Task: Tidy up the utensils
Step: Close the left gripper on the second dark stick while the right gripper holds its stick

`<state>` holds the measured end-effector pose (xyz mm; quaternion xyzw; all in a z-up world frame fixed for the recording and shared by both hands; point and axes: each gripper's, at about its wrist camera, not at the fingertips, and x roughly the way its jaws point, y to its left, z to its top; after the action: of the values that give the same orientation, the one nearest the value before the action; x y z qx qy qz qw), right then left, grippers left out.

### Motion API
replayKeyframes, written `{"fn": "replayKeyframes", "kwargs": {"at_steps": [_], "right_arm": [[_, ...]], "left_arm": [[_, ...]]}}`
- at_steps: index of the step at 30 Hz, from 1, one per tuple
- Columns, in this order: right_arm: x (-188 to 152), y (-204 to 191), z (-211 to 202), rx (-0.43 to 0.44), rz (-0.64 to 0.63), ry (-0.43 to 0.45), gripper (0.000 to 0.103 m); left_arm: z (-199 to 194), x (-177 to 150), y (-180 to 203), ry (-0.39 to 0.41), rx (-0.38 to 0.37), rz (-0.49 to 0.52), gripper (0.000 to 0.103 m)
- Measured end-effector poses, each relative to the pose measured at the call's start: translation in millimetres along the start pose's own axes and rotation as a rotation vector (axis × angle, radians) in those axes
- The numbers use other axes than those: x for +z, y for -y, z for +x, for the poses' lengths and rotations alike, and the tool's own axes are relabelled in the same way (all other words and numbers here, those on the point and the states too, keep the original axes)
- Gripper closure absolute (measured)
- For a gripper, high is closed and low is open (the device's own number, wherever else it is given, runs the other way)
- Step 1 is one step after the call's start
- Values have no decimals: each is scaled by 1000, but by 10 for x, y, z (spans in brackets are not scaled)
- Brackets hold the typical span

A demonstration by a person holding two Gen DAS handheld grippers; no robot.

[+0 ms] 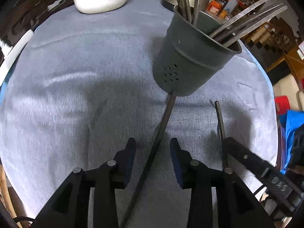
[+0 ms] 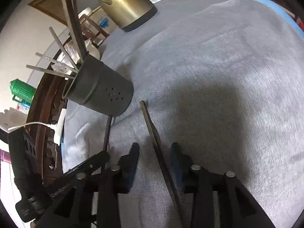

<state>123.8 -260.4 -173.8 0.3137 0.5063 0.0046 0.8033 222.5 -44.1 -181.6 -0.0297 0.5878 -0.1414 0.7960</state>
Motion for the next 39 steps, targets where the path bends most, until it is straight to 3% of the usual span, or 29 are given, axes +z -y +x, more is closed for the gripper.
{"fn": "replayKeyframes", "kwargs": {"at_steps": [4, 6, 7, 10, 19, 25, 30, 35, 39], "right_arm": [[79, -59, -11, -45, -60, 7, 47], [117, -96, 24, -63, -103, -10, 53], [132, -105, 43, -74, -119, -19, 64], [167, -127, 108, -75, -143, -49, 65], [280, -318, 241, -169, -221, -75, 66], [272, -346, 269, -210, -257, -70, 84], [226, -349, 262, -238, -312, -64, 90], [199, -330, 239, -241, -313, -84, 91], [249, -366, 262, -260, -313, -136, 91]], "left_arm": [[54, 183, 40, -17, 7, 40, 65], [72, 228, 73, -29, 8, 69, 65], [84, 247, 103, -37, 10, 93, 65], [97, 295, 133, -55, 9, 145, 65], [189, 551, 241, -80, -29, 175, 65], [253, 647, 332, -70, -52, 176, 65], [255, 705, 324, -59, -56, 183, 65], [330, 614, 372, -36, 6, 207, 82], [345, 642, 411, -41, 4, 205, 84]]}}
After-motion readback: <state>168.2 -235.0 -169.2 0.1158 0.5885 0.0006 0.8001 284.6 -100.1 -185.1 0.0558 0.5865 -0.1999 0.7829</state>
